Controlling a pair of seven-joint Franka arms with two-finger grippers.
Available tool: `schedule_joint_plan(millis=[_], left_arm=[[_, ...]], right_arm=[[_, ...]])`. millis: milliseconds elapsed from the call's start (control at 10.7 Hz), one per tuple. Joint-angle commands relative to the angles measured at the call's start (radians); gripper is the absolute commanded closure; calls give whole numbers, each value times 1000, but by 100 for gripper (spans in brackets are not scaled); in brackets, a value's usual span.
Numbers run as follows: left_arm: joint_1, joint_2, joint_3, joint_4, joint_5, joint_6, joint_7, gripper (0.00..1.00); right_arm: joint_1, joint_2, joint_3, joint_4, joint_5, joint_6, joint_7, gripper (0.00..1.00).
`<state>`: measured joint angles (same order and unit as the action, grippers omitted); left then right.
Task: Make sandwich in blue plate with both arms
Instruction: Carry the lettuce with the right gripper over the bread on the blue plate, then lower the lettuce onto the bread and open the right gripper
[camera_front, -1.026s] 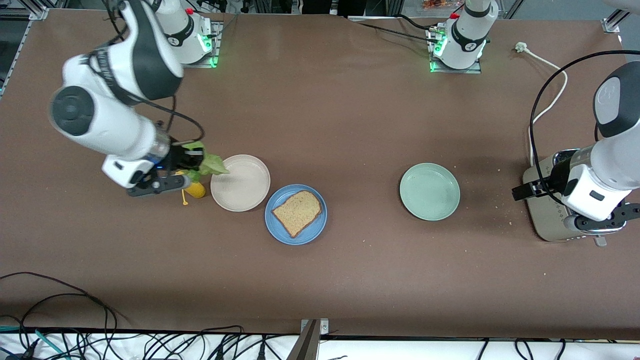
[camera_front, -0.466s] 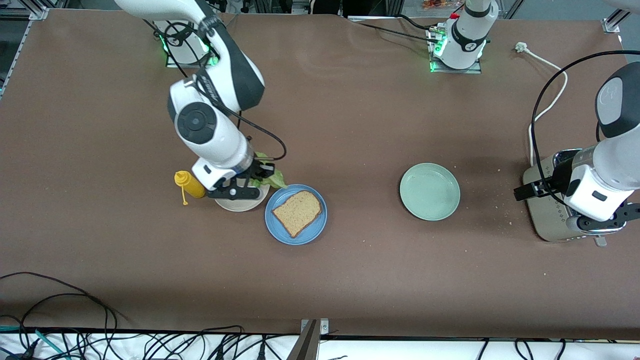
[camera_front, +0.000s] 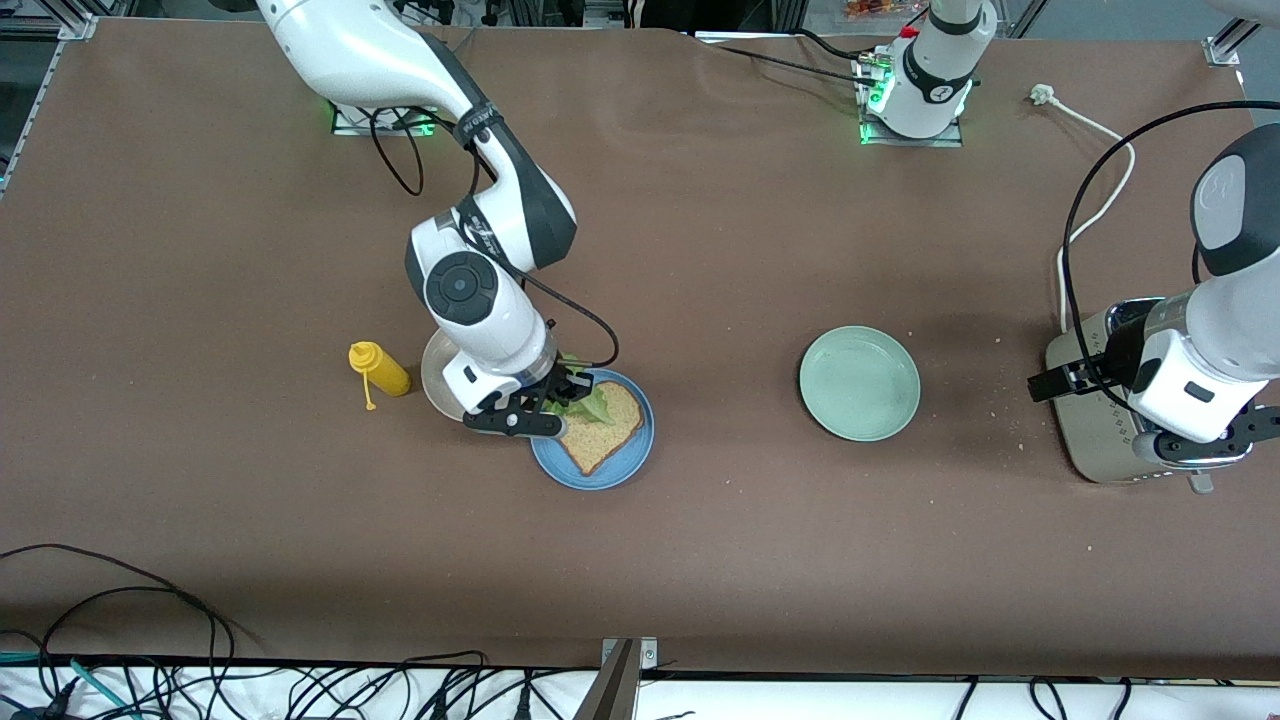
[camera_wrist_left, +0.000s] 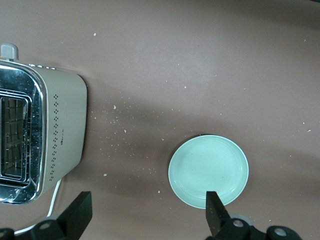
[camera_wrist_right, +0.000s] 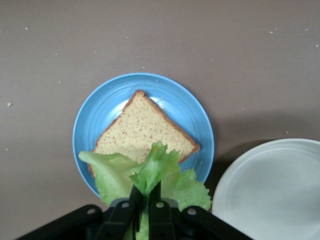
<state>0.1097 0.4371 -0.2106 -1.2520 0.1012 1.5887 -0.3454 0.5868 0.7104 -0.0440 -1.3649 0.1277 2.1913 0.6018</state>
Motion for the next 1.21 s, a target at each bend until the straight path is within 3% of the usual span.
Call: schedule_joint_plan(millis=[0,560,653,746,933,1119], left_arm=[[8,-12,-9,-15,31,-6,22,0],[10,-14,-9,-15,29,-6,42,0],[10,-14,-7,-15,29,-7,42,0],[10,-14,-7,-15,29,-7,42,0],[10,-14,-7,-15,29,-6,42,0],[8,-14,-7,-15,29,-7,40,0]], right_arm=[[14,59,-8,47,3,65,26,100],[30,110,-8,41,-26,128,59,100],[30,110,-8,41,-26,130,59,96],[30,110,-8,41,-26,130,59,61],[31,110,-7,41,-26,131,61,1],[36,109,-7,41,-28,131,61,0]])
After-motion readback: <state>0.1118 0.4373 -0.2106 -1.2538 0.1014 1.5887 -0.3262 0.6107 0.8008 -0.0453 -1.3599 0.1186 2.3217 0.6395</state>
